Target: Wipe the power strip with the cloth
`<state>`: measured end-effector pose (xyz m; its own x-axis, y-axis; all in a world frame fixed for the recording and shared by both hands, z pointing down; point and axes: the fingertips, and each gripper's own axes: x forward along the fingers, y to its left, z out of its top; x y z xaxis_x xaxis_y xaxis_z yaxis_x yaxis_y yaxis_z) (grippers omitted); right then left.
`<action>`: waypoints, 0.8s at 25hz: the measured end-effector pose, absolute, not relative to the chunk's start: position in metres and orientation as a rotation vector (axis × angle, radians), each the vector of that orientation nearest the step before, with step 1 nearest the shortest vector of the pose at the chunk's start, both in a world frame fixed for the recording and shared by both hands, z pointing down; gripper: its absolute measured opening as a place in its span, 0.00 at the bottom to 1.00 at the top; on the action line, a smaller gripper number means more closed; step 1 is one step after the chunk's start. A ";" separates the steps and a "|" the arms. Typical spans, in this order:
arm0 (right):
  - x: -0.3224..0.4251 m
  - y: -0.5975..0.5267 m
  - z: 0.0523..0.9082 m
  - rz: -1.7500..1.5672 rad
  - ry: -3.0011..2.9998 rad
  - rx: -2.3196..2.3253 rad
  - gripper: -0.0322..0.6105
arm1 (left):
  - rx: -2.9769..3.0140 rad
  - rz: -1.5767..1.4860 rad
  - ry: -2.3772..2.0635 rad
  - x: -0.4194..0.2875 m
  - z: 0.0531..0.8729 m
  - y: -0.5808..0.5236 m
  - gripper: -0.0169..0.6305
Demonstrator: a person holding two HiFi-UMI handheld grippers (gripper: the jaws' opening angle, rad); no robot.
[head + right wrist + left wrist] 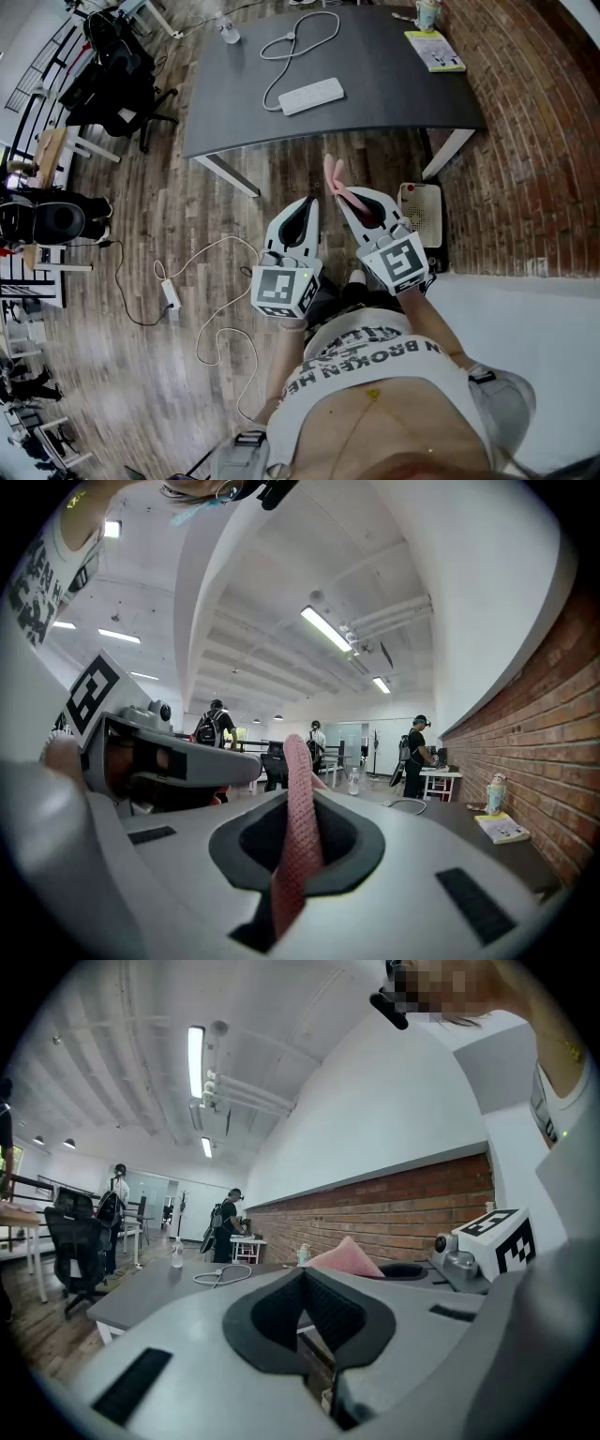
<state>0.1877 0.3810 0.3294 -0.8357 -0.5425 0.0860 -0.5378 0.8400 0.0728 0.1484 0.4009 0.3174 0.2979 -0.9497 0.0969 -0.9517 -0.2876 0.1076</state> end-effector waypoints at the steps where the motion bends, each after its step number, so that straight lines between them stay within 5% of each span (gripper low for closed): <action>1: 0.189 0.380 0.329 -0.066 -2.925 0.858 0.08 | 2.409 0.020 -1.781 0.149 0.318 0.399 0.03; 20: 0.178 0.320 0.345 -0.037 -2.908 0.943 0.08 | 2.411 -0.013 -1.716 0.131 0.339 0.338 0.03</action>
<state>0.1779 0.3201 0.3453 -0.8068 -0.5864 0.0725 -0.5844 0.8100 0.0487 0.1307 0.3376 0.3392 0.3331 -0.9378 0.0975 -0.9362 -0.3167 0.1525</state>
